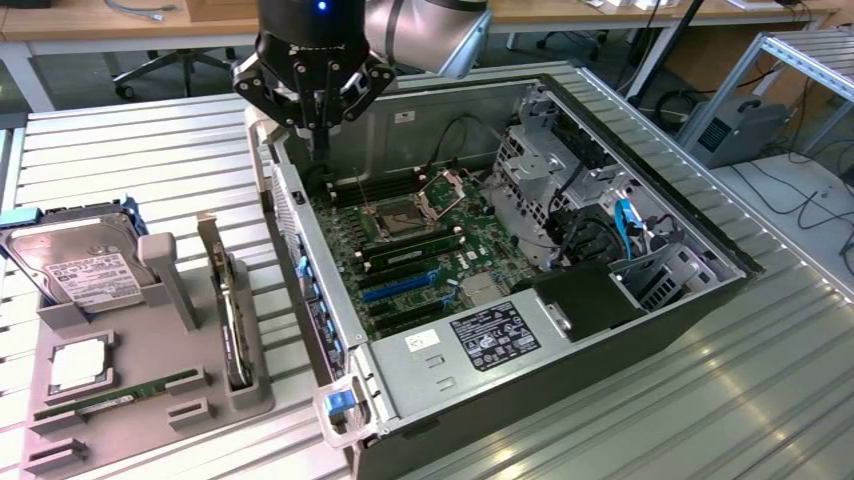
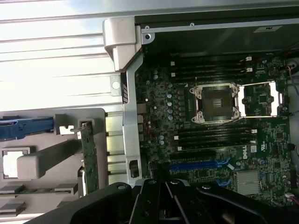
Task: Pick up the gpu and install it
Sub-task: 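Reach for the gpu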
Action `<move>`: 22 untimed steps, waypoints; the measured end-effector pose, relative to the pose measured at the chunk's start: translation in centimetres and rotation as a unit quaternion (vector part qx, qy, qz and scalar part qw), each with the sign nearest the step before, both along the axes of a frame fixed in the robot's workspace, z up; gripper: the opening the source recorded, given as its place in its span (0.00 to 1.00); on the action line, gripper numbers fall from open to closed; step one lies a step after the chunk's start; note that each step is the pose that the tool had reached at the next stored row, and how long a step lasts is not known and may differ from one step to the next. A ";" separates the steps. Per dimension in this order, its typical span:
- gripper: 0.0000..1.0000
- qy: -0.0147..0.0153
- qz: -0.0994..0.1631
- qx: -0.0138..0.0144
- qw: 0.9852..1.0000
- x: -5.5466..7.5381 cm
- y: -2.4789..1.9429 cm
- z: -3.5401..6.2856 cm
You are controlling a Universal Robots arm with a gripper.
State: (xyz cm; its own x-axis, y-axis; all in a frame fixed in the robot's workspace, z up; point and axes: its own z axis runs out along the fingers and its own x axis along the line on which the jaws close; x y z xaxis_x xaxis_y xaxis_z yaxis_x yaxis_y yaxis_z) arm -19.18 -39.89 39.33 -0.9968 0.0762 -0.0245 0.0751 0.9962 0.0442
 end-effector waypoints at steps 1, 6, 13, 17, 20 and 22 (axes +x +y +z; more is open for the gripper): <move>0.11 0.000 0.000 0.000 1.000 0.0 0.00 0.00; 0.11 0.000 0.000 0.000 1.000 -0.2 0.00 0.00; 0.11 0.000 0.000 0.000 1.000 -0.5 0.00 0.00; 0.11 0.000 0.000 0.000 1.000 -0.7 0.00 0.00; 0.11 0.000 0.000 0.000 1.000 -0.8 0.00 0.00; 0.11 0.000 0.000 0.000 1.000 -0.9 0.00 0.00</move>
State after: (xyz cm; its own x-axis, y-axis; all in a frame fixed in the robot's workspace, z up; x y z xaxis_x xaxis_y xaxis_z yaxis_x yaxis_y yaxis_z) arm -20.10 -39.89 39.33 -0.9968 0.0762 -0.0245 0.0751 0.9962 0.0440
